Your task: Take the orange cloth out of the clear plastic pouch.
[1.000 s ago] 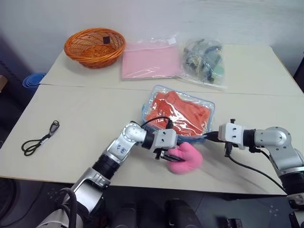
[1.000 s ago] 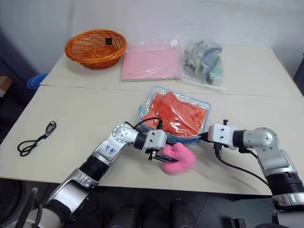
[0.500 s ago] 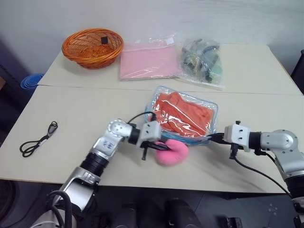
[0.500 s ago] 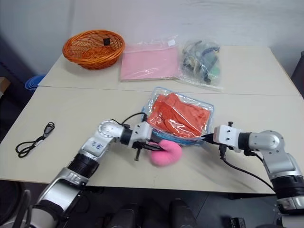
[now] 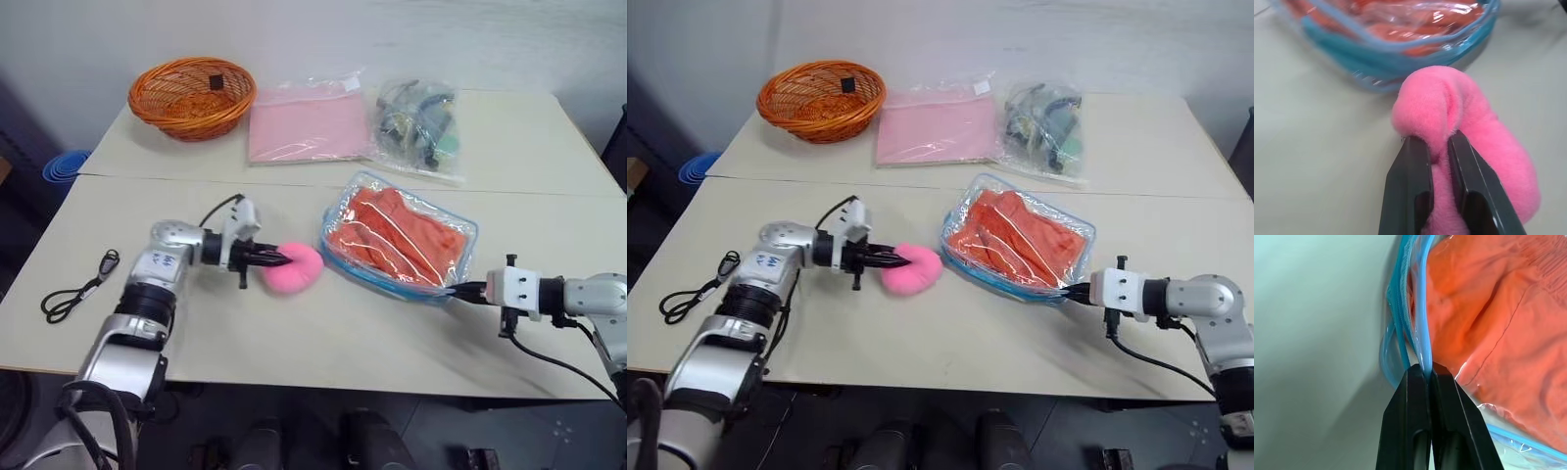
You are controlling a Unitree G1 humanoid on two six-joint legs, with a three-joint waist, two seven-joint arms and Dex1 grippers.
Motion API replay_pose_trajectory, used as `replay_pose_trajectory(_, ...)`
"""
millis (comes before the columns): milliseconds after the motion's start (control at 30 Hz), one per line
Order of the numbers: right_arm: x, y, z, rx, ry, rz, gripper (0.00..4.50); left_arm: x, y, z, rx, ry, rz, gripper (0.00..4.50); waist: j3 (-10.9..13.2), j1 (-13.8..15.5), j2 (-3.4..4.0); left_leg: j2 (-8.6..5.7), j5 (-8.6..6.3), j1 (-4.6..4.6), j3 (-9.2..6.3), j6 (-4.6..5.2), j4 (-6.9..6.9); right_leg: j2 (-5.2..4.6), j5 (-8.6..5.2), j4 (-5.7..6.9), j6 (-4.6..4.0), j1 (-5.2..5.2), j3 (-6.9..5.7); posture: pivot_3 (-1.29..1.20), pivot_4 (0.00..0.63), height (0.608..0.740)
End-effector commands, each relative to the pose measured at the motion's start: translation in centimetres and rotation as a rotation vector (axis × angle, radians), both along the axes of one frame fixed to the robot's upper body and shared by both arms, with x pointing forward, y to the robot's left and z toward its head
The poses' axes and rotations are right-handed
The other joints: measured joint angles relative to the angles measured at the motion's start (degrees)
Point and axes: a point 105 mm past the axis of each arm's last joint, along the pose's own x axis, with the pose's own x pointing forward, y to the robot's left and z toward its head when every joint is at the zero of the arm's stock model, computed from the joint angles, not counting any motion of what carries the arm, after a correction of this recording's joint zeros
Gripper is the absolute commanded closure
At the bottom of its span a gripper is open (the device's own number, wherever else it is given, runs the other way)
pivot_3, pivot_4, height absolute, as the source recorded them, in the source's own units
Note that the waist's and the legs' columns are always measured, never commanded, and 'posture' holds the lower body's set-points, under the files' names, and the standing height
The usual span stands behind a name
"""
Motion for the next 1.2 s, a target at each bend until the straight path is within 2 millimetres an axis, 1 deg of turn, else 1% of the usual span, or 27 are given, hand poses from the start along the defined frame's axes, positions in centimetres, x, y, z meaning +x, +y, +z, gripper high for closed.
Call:
replay_pose_trajectory(33,-0.7,-0.9,1.3,-0.014,-0.029,0.034,4.50,1.9,2.8,0.9,-0.008,-0.038,0.167,4.47,0.00,0.01,-0.01,0.00,0.00,0.00,0.00,0.00,0.01,0.00,0.00,0.00,0.00,0.00,0.00,0.00,0.150,0.740)
replay_pose_trajectory(100,-1.3,-1.2,1.4,-0.027,-0.019,0.058,4.50,2.6,3.9,1.5,-0.057,-0.018,0.242,4.47,0.01,0.00,-0.01,0.00,0.00,0.00,0.00,0.00,0.01,0.00,0.00,0.01,0.00,0.00,0.00,0.00,0.150,0.740)
replay_pose_trajectory(167,-1.6,-1.5,1.4,-0.043,-0.011,0.072,4.50,2.8,4.5,1.8,-0.089,-0.002,0.267,4.47,0.01,0.00,-0.01,0.00,-0.01,-0.03,0.00,0.01,0.01,0.00,0.00,0.01,0.00,-0.03,-0.01,0.00,0.150,0.740)
replay_pose_trajectory(233,-1.9,-1.8,1.3,-0.049,-0.001,0.078,4.50,2.5,5.1,1.8,-0.099,0.019,0.260,4.47,0.01,-0.06,-0.01,0.00,-0.02,-0.03,0.01,0.00,0.00,0.00,0.00,0.01,0.00,-0.05,-0.01,0.00,0.150,0.740)
replay_pose_trajectory(300,-2.0,-2.1,1.3,-0.042,0.001,0.073,4.50,1.6,5.7,1.5,-0.097,0.046,0.221,4.47,0.02,-0.11,-0.03,0.00,-0.03,-0.04,0.01,-0.01,0.00,0.00,0.00,0.01,0.01,-0.06,0.00,0.00,0.150,0.740)
replay_pose_trajectory(367,-1.5,-2.1,1.6,-0.023,-0.024,0.052,4.50,0.8,6.1,1.3,-0.083,0.044,0.174,4.47,0.02,-0.25,-0.02,0.01,-0.03,-0.05,0.01,-0.02,0.00,0.00,0.00,0.03,0.01,-0.08,0.00,0.00,0.150,0.740)
replay_pose_trajectory(433,-0.5,-1.7,2.3,0.081,-0.031,-0.031,4.50,0.1,6.2,1.7,-0.080,-0.004,0.127,4.47,0.01,-0.30,-0.02,0.02,-0.03,-0.05,0.01,-0.03,0.00,0.00,0.00,0.05,0.00,-0.10,0.01,0.00,0.150,0.740)
replay_pose_trajectory(500,-0.3,-1.1,3.1,0.189,-0.016,-0.073,4.50,-0.4,6.1,2.3,-0.079,-0.075,0.098,3.75,0.01,-0.32,-0.02,0.05,-0.04,-0.05,0.00,-0.04,0.00,-0.01,0.00,0.06,0.00,-0.11,0.03,0.00,0.150,0.740)
replay_pose_trajectory(567,-0.5,-0.7,4.1,0.273,-0.022,-0.104,4.04,-1.1,5.8,3.0,-0.062,-0.145,0.062,3.21,0.02,-0.09,-0.02,0.06,-0.04,-0.12,-0.03,-0.06,0.01,-0.02,0.00,0.07,0.00,-0.18,0.02,0.00,0.150,0.740)
replay_pose_trajectory(633,-1.1,-0.5,5.1,0.323,-0.040,-0.126,3.52,-1.8,5.5,3.6,-0.041,-0.199,0.027,2.57,0.01,0.06,-0.01,0.06,-0.05,-0.19,-0.07,-0.07,0.03,-0.03,0.00,0.06,0.00,-0.21,0.00,0.00,0.150,0.740)
replay_pose_trajectory(767,-2.7,-1.0,7.1,0.392,-0.127,-0.189,2.12,-4.2,4.2,5.2,-0.002,-0.263,-0.098,1.30,0.01,0.46,-0.01,0.05,-0.07,-0.29,-0.13,-0.07,0.10,-0.05,0.00,0.01,0.00,-0.21,-0.05,0.00,0.150,0.740)
replay_pose_trajectory(833,-4.1,-1.3,7.3,0.400,-0.137,-0.222,1.44,-4.8,2.7,7.2,0.002,-0.326,-0.165,0.71,0.01,1.02,-0.01,0.04,-0.10,-0.44,-0.19,-0.04,0.17,-0.05,0.00,-0.03,0.00,-0.22,-0.10,0.00,0.150,0.740)
replay_pose_trajectory(900,-5.7,-0.8,6.9,0.419,-0.099,-0.237,0.71,-5.1,1.4,8.4,0.032,-0.392,-0.237,0.04,0.01,1.58,-0.01,0.03,-0.12,-0.58,-0.31,0.00,0.25,-0.05,0.01,-0.08,0.01,-0.23,-0.21,0.00,0.150,0.740)
replay_pose_trajectory(967,-6.9,0.2,6.0,0.422,-0.048,-0.232,0.08,-5.2,0.7,8.1,0.086,-0.421,-0.297,0.00,0.01,1.68,-0.01,0.01,-0.13,-0.60,-0.32,0.01,0.26,-0.04,0.02,-0.09,0.03,-0.23,-0.21,0.00,0.150,0.740)
replay_pose_trajectory(1067,-8.4,1.9,4.4,0.431,0.009,-0.223,0.02,-5.1,-0.8,7.0,0.130,-0.428,-0.381,0.00,-0.01,1.42,0.03,-0.03,-0.14,-0.56,-0.24,0.05,0.26,-0.03,0.03,-0.08,0.05,-0.22,-0.15,0.00,0.150,0.740)
replay_pose_trajectory(1167,-8.9,2.8,3.7,0.465,0.011,-0.244,0.02,-4.2,-2.4,6.0,0.141,-0.466,-0.414,0.00,0.01,1.17,0.00,-0.02,-0.15,-0.50,-0.12,0.09,0.28,0.04,0.03,-0.02,0.06,-0.22,-0.05,0.00,0.150,0.740)
replay_pose_trajectory(1200,-9.1,3.1,3.5,0.483,0.011,-0.255,0.02,-3.6,-3.0,5.5,0.162,-0.496,-0.409,0.00,0.01,1.24,0.00,-0.02,-0.15,-0.51,-0.12,0.11,0.29,0.05,0.03,-0.02,0.06,-0.22,-0.03,0.00,0.150,0.740)
